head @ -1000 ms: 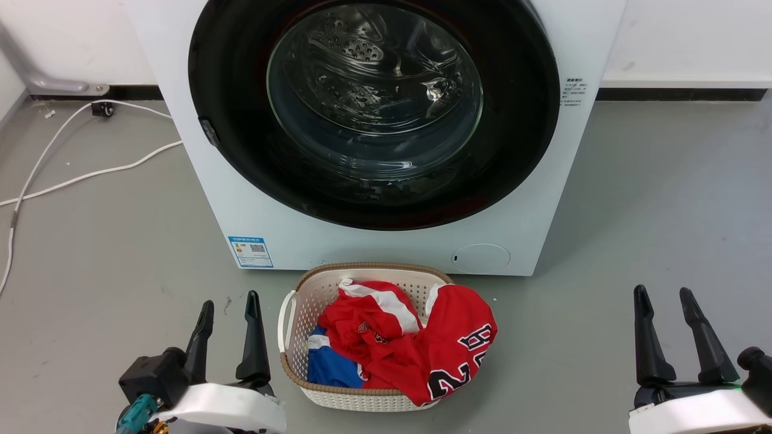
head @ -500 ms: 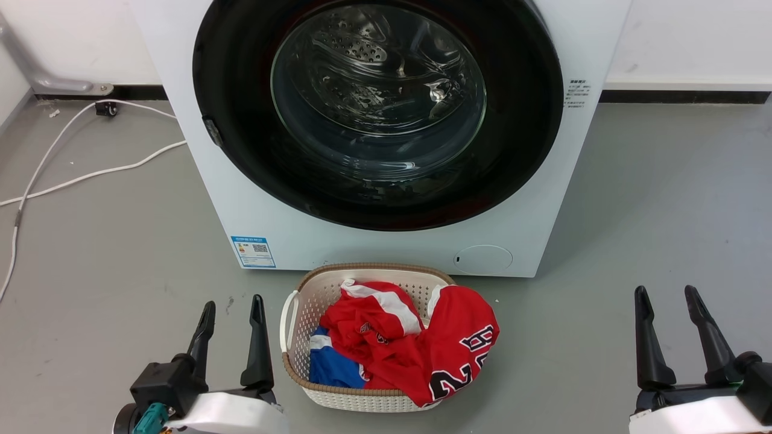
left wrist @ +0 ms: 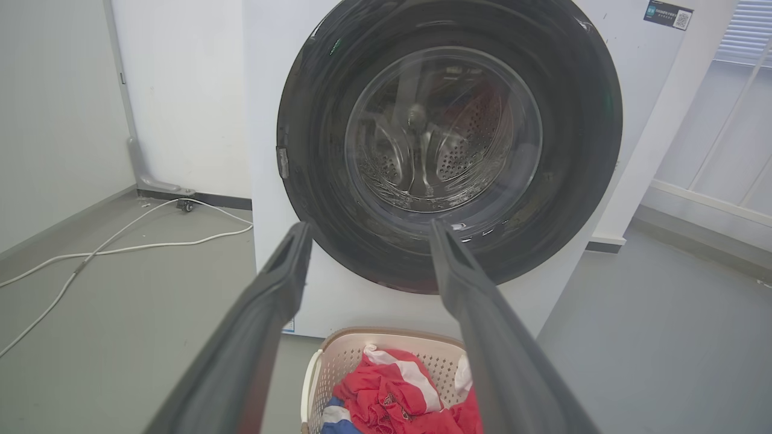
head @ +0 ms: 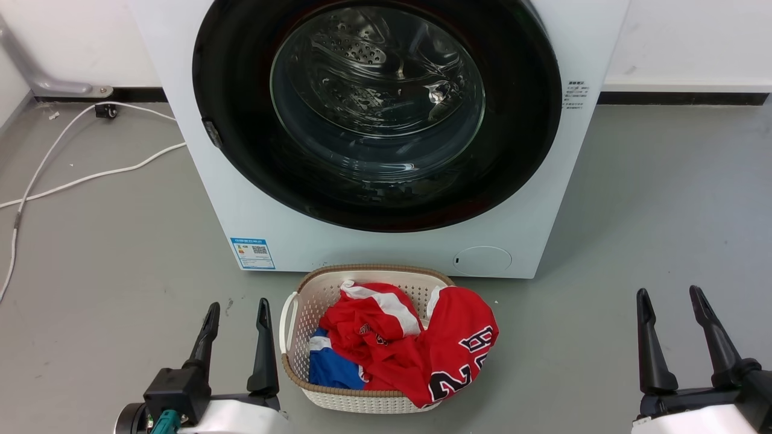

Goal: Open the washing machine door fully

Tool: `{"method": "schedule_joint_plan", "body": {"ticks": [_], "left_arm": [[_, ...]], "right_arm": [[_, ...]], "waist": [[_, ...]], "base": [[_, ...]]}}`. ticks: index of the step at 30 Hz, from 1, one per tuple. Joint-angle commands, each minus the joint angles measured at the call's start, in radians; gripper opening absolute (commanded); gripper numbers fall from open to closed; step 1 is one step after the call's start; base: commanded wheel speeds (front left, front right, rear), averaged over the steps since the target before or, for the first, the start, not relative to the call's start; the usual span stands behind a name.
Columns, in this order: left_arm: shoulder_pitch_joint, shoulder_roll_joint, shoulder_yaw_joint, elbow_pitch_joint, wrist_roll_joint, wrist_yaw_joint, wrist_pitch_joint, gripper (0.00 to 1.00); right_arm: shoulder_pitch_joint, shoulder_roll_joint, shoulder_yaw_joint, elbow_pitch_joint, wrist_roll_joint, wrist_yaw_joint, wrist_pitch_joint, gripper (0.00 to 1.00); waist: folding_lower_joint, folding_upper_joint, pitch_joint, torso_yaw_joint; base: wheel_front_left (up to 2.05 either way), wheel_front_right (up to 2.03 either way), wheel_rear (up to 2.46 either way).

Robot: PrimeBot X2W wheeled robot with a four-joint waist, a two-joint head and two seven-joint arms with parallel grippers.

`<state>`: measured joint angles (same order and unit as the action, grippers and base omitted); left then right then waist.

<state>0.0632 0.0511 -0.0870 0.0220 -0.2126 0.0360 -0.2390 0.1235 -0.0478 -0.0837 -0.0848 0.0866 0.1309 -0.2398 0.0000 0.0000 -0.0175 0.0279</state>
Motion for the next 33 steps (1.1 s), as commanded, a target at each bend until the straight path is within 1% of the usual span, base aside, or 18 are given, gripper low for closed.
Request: {"method": "schedule_joint_plan", "body": {"ticks": [1,13,17,33], "left_arm": [[0.011,-0.001,-0.001,-0.003,0.02,0.004,-0.009,1.0],[0.023,-0.001,-0.006,-0.001,0.068,0.012,-0.029,1.0],[0.022,-0.001,-0.003,0.008,0.051,0.011,-0.028,1.0],[0.024,-0.001,0.004,0.031,0.027,0.002,-0.028,1.0]], "right_arm": [[0.009,-0.004,-0.001,-0.01,-0.017,0.0,-0.008,1.0],[0.027,-0.004,0.0,-0.005,-0.049,0.0,-0.027,1.0],[0.025,-0.004,0.003,0.016,-0.012,0.0,-0.026,1.0],[0.02,-0.004,0.009,0.046,0.021,0.0,-0.026,1.0]], "waist": [[0.0,0.0,0.0,-0.001],[0.0,0.0,-0.001,-0.001],[0.0,0.0,0.001,-0.002],[0.0,0.0,0.0,-0.003]], "base": [[0.0,0.0,0.0],[0.0,0.0,0.0],[0.0,0.0,0.0],[0.0,0.0,0.0]]}}
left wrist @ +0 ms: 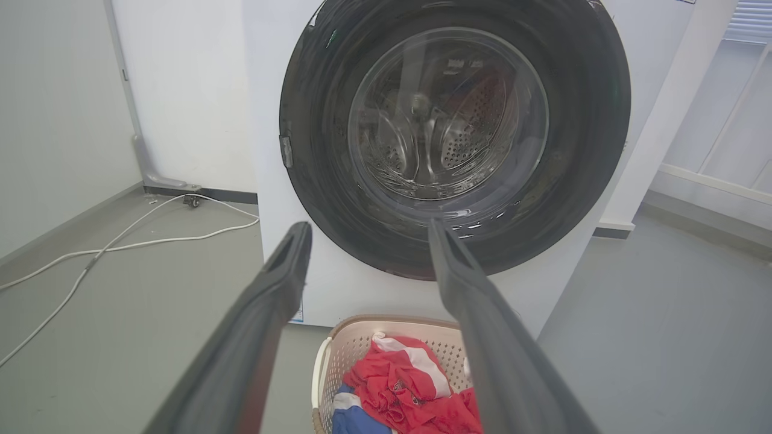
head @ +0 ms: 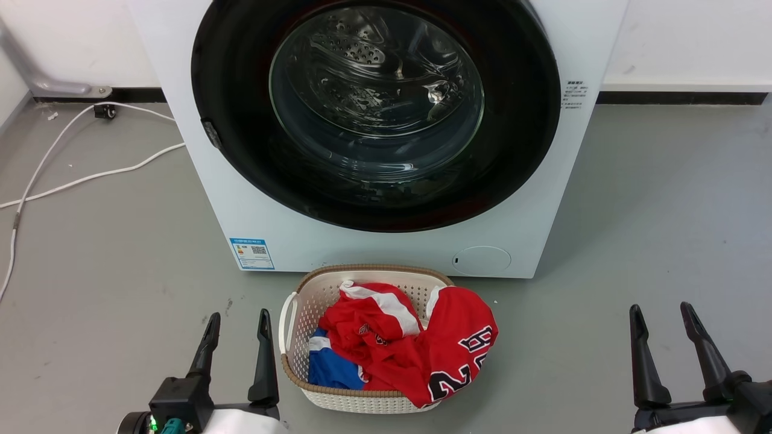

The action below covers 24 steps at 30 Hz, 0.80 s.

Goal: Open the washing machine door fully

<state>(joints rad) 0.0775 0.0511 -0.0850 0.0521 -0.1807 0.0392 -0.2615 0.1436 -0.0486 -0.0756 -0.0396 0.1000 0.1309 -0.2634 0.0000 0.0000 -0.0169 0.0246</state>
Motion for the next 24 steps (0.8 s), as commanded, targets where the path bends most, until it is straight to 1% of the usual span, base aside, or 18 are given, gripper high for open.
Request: {"method": "schedule_joint_plan", "body": {"ticks": [1,10,11,12,14,16,21,24], "left_arm": [[0.01,-0.001,0.002,0.001,-0.005,0.0,-0.005,1.0],[0.008,-0.001,0.003,0.004,-0.005,0.003,-0.005,1.0],[0.008,-0.001,0.003,0.005,-0.006,0.005,-0.006,1.0],[0.009,-0.001,0.004,0.005,-0.006,0.005,-0.006,1.0],[0.01,-0.001,0.003,0.006,-0.007,0.005,-0.006,1.0],[0.01,-0.001,0.005,0.007,-0.008,0.006,-0.006,1.0],[0.012,-0.001,0.007,0.008,-0.013,0.006,-0.005,1.0],[0.013,-0.001,0.009,0.009,-0.016,0.005,-0.005,1.0]], "right_arm": [[0.0,-0.003,0.001,0.0,0.007,0.0,-0.002,1.0],[0.0,-0.003,0.009,-0.005,0.011,0.0,-0.002,1.0],[0.0,-0.003,0.012,-0.004,0.011,0.0,-0.002,0.15],[-0.001,-0.003,0.014,-0.004,0.019,0.0,-0.002,0.0],[-0.003,-0.003,0.007,0.002,0.061,0.0,-0.002,0.0],[-0.007,-0.003,-0.003,0.017,0.16,0.0,-0.002,0.0],[-0.026,-0.003,0.034,0.04,0.531,0.0,-0.002,0.0],[-0.028,-0.003,0.042,0.062,0.777,0.0,-0.002,0.0]], "waist": [[0.0,0.0,0.0,0.0],[0.0,0.0,-0.003,0.002],[0.0,0.0,-0.004,0.002],[0.0,0.0,-0.004,0.002],[0.0,0.0,-0.005,0.002],[0.0,0.0,-0.005,0.002],[0.0,0.0,-0.008,0.0],[0.0,0.0,-0.009,-0.002]], "base": [[0.0,0.0,0.0],[0.0,0.0,0.0],[0.0,0.0,0.0],[0.0,0.0,0.0],[0.0,0.0,0.0],[0.0,0.0,0.0],[0.0,0.0,0.0],[0.0,0.0,0.0]]}}
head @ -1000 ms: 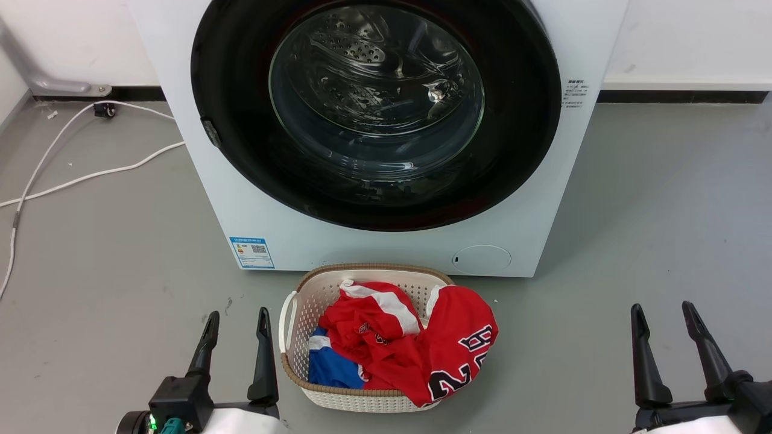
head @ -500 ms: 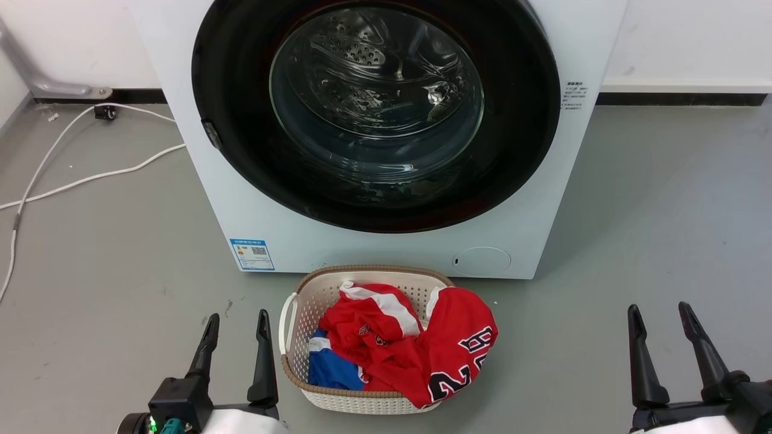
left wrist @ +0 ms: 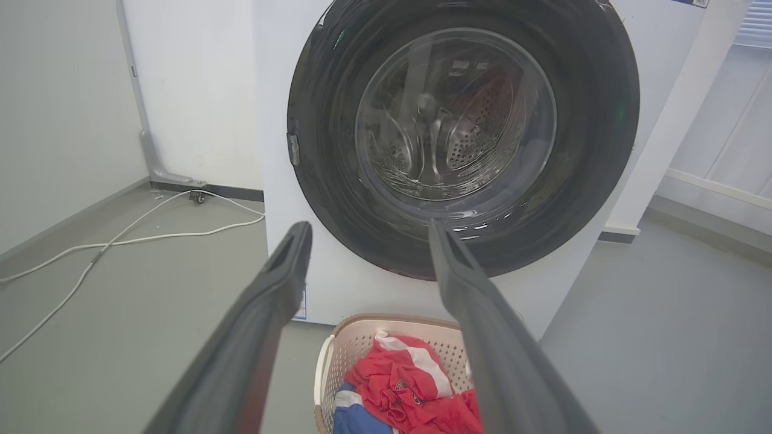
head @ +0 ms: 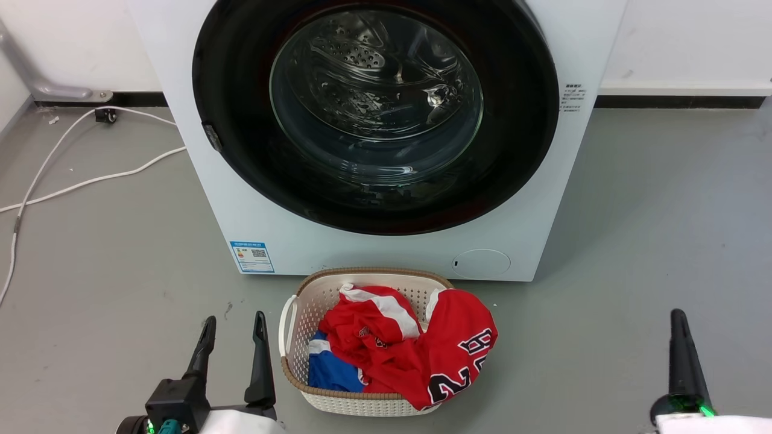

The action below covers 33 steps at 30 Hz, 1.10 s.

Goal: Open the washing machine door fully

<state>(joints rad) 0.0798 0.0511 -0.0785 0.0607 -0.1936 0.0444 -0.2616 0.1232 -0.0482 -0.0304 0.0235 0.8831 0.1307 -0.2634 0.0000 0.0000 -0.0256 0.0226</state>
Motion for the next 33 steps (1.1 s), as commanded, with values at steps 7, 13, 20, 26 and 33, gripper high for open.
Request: {"method": "schedule_joint_plan", "body": {"ticks": [7,13,20,26,33], "left_arm": [[0.01,-0.001,0.005,0.003,-0.011,0.0,-0.005,1.0],[0.012,-0.001,0.008,0.003,-0.013,0.001,-0.005,1.0],[0.014,-0.001,0.011,0.002,-0.005,0.001,-0.005,1.0],[0.014,-0.001,0.009,0.0,0.002,0.003,-0.005,1.0],[0.003,-0.001,0.005,-0.003,0.018,0.008,-0.005,1.0]], "right_arm": [[-0.011,-0.002,0.053,-0.005,0.628,0.0,-0.001,0.0],[0.016,-0.003,-0.002,-0.067,0.922,0.0,0.129,0.0],[0.045,-0.002,-0.082,-0.078,1.014,0.0,0.305,0.0],[0.045,-0.002,-0.086,-0.067,0.984,0.0,0.348,0.0],[0.001,-0.003,-0.112,-0.032,0.962,0.0,0.349,0.0]], "waist": [[0.0,0.0,-0.001,0.0],[0.0,0.0,0.001,-0.002],[0.0,0.0,0.003,-0.003],[0.0,0.0,0.007,-0.003],[0.0,0.0,0.018,0.0]], "base": [[0.0,0.0,0.0],[0.0,0.0,0.0],[0.0,0.0,0.0],[0.0,0.0,0.0],[0.0,0.0,0.0]]}}
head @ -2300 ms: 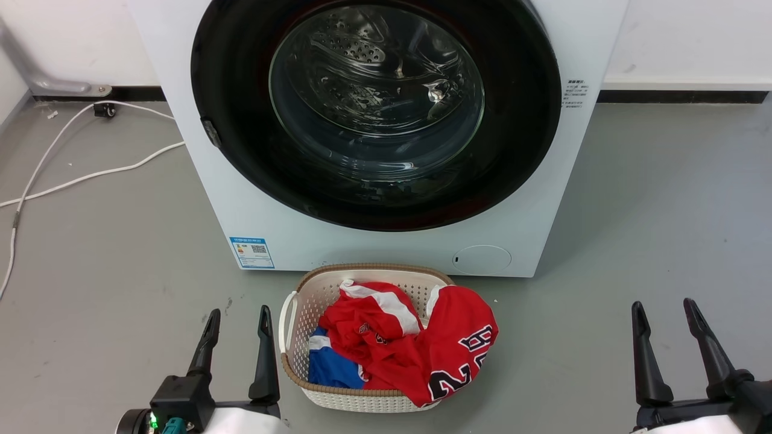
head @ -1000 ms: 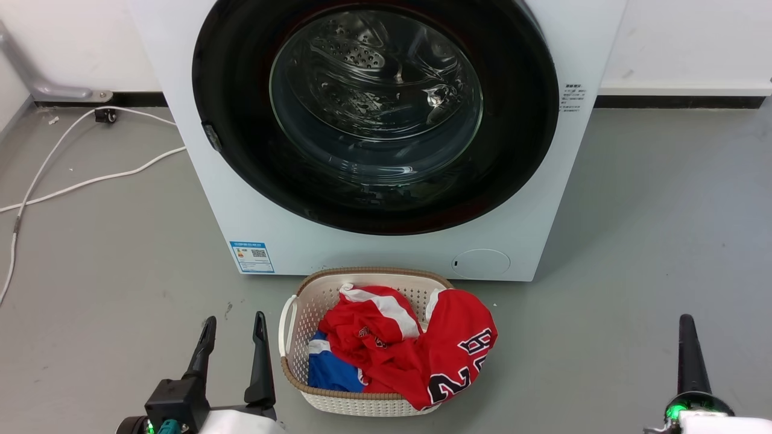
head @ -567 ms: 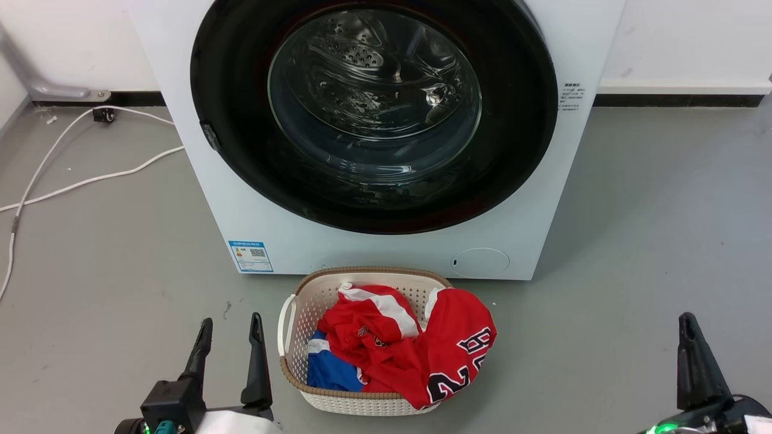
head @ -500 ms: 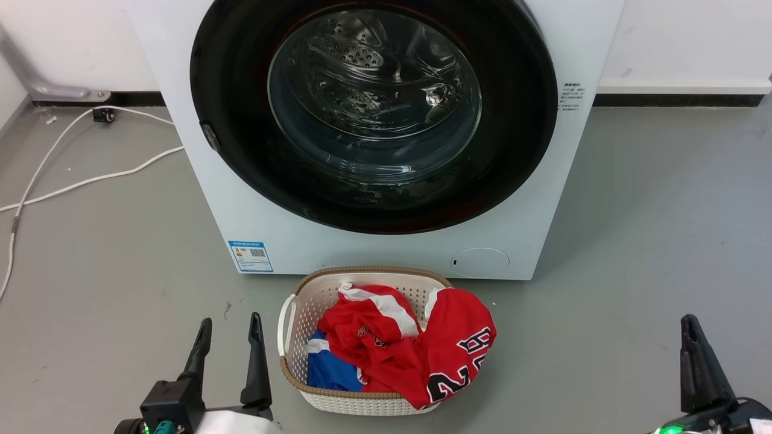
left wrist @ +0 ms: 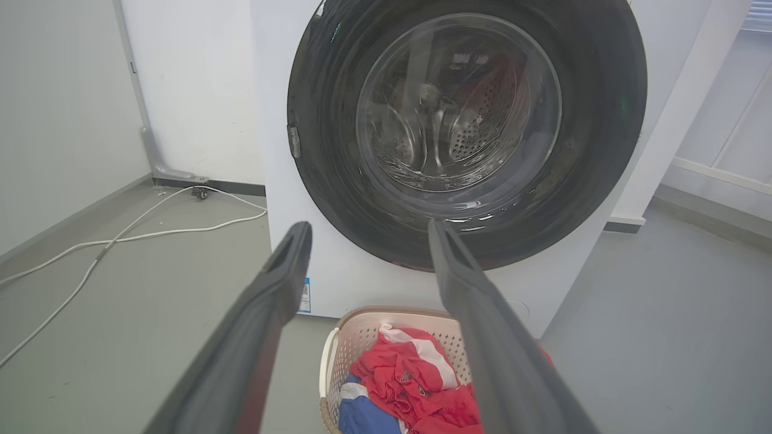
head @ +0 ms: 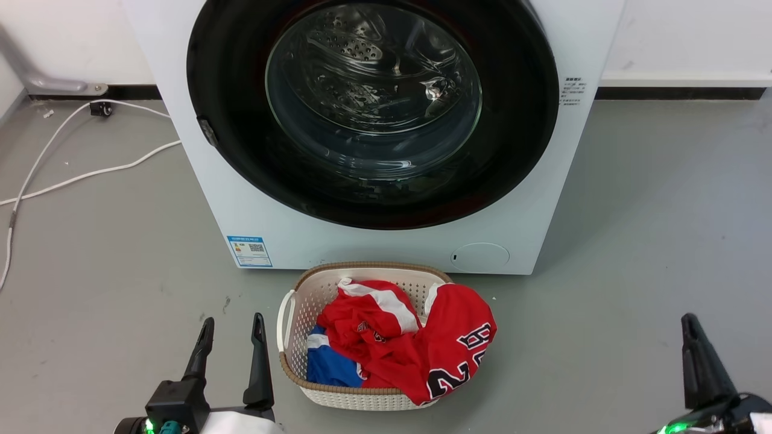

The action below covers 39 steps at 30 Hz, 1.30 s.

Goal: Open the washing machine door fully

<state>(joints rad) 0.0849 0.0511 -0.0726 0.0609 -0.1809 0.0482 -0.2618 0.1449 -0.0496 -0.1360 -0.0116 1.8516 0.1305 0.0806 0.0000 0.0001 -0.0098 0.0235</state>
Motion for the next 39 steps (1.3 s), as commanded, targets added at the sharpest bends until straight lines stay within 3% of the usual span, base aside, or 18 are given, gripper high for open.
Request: {"method": "schedule_joint_plan", "body": {"ticks": [1,11,18,26,39], "left_arm": [[-0.005,-0.001,-0.002,-0.004,0.006,0.004,-0.005,1.0],[-0.065,-0.001,-0.01,-0.031,0.042,-0.006,-0.004,1.0],[-0.159,-0.001,-0.013,-0.066,0.065,-0.02,-0.004,1.0],[-0.266,-0.001,-0.02,-0.082,0.076,-0.035,-0.004,1.0],[-0.365,-0.001,-0.023,-0.104,0.067,-0.032,-0.004,1.0]], "right_arm": [[-0.033,-0.001,-0.016,0.013,-0.018,0.0,0.011,0.0],[-0.265,-0.054,-0.155,0.137,-0.062,0.0,0.085,0.0],[-0.533,-0.166,-0.195,0.281,-0.111,0.0,0.135,0.0],[-0.841,-0.286,-0.145,0.412,-0.186,0.0,0.186,0.0],[-1.212,-0.383,0.05,0.539,-0.334,0.0,0.311,0.0]], "waist": [[0.0,-0.0001,0.006,0.0],[0.0,-0.0001,0.098,0.016],[0.0,-0.0001,0.246,0.031],[0.0,-0.0001,0.423,0.043],[0.0,-0.0001,0.611,0.071]], "base": [[0.0,0.0,0.0],[0.0,0.0,0.0],[0.0,0.0,0.0],[0.0,0.0,0.0],[0.0,0.0,0.0]]}}
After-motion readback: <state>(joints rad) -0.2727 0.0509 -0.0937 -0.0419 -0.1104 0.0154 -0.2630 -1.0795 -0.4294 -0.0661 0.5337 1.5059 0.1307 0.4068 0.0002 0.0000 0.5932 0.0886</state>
